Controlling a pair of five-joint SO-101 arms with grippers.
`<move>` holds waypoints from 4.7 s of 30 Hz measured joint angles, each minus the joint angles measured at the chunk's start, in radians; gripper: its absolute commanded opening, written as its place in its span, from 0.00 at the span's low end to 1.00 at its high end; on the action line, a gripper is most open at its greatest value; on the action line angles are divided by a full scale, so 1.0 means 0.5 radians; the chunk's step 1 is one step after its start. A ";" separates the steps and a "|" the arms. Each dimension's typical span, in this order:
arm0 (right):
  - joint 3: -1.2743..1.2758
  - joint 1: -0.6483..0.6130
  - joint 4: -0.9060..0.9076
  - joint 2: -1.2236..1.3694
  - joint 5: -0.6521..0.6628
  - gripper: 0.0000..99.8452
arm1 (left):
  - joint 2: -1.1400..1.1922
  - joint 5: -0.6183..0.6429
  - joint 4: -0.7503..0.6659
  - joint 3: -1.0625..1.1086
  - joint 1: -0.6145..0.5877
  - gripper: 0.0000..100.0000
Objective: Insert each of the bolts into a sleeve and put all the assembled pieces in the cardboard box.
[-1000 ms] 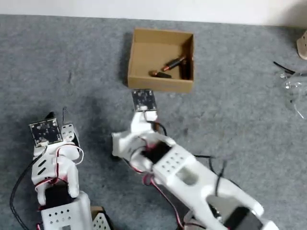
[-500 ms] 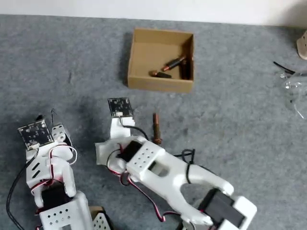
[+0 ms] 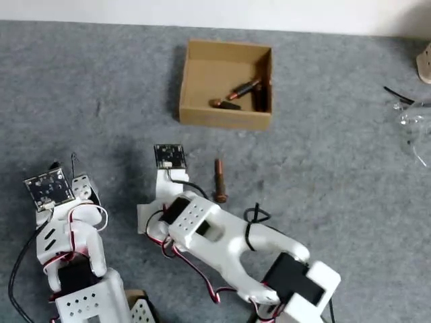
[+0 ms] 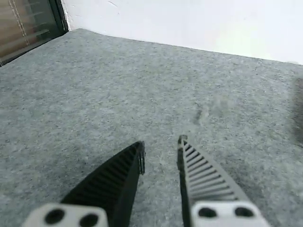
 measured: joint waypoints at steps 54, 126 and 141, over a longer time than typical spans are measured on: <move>-1.138 0.589 1.197 0.150 0.457 0.00 | 0.000 0.000 0.000 0.000 0.028 0.12; -0.786 0.512 0.798 0.144 0.764 0.22 | 0.000 0.000 0.000 0.000 0.037 0.12; -0.497 0.470 0.641 0.144 0.764 0.22 | 0.000 0.000 0.000 0.000 0.037 0.12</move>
